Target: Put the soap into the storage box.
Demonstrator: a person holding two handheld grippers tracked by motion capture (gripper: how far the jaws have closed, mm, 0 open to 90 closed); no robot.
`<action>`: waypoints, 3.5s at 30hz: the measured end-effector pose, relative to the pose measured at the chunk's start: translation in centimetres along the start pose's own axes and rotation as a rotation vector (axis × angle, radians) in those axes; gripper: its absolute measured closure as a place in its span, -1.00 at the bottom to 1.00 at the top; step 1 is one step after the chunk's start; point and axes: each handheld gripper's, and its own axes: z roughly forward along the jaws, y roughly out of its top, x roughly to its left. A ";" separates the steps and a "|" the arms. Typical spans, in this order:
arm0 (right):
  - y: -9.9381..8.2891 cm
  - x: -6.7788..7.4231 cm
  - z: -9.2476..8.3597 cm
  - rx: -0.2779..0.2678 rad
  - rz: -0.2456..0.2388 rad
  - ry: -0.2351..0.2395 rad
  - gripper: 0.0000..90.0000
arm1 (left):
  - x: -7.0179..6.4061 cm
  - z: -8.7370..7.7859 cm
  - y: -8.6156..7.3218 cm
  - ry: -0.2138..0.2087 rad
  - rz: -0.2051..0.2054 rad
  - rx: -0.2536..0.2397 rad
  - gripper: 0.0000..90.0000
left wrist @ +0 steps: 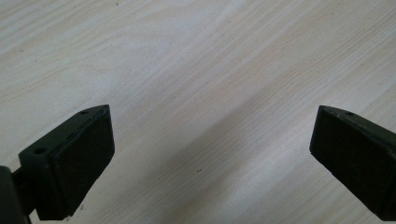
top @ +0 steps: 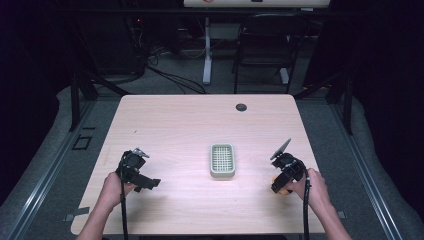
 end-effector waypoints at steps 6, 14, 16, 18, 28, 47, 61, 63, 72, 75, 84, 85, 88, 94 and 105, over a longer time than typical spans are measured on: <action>0.5 0.3 -0.4 0.041 -0.045 -0.006 -0.41 | 0.0 0.0 0.0 -0.001 -0.002 0.000 -1.00; 1.1 0.7 -0.5 0.044 -0.058 -0.002 -0.41 | 0.0 0.0 0.0 0.002 -0.003 -0.003 -1.00; 1.1 1.0 -0.2 0.008 -0.028 0.013 -0.41 | 0.0 0.0 -0.1 0.000 -0.004 -0.004 -1.00; 1.4 0.9 -0.5 0.051 -0.070 -0.004 -0.41 | 0.1 0.0 -0.1 0.000 -0.006 -0.004 -1.00; 2.2 1.4 -0.6 0.044 -0.080 -0.003 -0.41 | 0.0 0.0 -0.1 0.000 -0.004 -0.001 -1.00; 4.2 2.8 -0.8 0.035 -0.120 0.000 -0.41 | 0.1 0.0 -0.1 0.000 -0.005 -0.003 -1.00; 5.4 3.5 -0.9 0.018 -0.134 0.009 -0.41 | 0.1 0.0 -0.1 0.000 -0.005 -0.004 -1.00; 5.7 3.6 -0.9 0.026 -0.149 0.001 -0.41 | 0.1 0.0 -0.1 0.001 -0.005 -0.004 -1.00; 6.6 3.9 -1.0 0.033 -0.166 0.003 -0.41 | 0.1 0.0 -0.1 0.000 -0.006 -0.006 -1.00; 6.8 4.1 -0.9 0.002 -0.148 0.012 -0.41 | 0.1 0.0 -0.1 -0.002 -0.005 -0.003 -1.00; 7.7 4.2 -1.4 0.018 -0.179 0.005 -0.41 | 0.1 0.0 -0.1 -0.002 -0.005 -0.004 -1.00; 7.9 4.2 -1.5 0.022 -0.179 0.003 -0.41 | 0.1 0.0 -0.1 -0.002 -0.005 -0.003 -1.00; 8.1 4.2 -1.7 0.010 -0.179 0.004 -0.41 | 0.1 0.0 -0.1 -0.003 -0.008 -0.003 -1.00; 8.8 4.2 -2.2 0.004 -0.186 0.000 -0.41 | 0.1 0.0 -0.1 -0.003 -0.008 -0.003 -1.00; 10.0 4.7 -2.7 -0.006 -0.196 0.001 -0.41 | 0.1 0.0 -0.1 -0.004 -0.009 -0.004 -1.00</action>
